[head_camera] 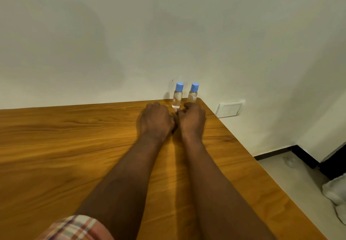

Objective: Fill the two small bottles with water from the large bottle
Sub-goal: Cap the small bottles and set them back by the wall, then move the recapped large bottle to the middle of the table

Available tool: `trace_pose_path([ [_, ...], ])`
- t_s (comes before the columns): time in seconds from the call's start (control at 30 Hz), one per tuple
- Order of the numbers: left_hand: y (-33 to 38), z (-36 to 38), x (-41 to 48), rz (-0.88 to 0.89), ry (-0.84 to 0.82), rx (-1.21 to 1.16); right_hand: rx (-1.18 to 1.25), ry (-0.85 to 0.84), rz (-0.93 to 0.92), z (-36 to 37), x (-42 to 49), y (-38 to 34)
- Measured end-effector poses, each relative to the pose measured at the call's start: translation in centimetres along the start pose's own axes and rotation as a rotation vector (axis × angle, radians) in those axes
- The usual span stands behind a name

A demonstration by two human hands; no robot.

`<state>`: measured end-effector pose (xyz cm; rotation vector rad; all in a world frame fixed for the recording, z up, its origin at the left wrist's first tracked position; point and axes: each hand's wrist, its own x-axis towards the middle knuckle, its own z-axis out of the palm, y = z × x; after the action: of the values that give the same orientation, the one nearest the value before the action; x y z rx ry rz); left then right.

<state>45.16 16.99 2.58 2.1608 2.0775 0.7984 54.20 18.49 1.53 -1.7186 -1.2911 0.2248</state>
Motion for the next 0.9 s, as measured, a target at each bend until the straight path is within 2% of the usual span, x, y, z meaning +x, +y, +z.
trace_pose_path([
  [0.2, 0.2, -2.0, -5.4, -0.028, -0.019, -0.017, -0.02, -0.144, -0.041, -2.8, -5.2, -0.9],
  [0.5, -0.5, -6.3, -16.2, -0.102, -0.009, -0.092, 0.067, -0.191, -0.023, -8.4, -15.3, -2.1],
  [0.9, -4.8, -13.7, -29.7, -0.077, 0.059, -0.045, 0.132, -0.284, -0.065, -11.9, -28.8, -5.7],
])
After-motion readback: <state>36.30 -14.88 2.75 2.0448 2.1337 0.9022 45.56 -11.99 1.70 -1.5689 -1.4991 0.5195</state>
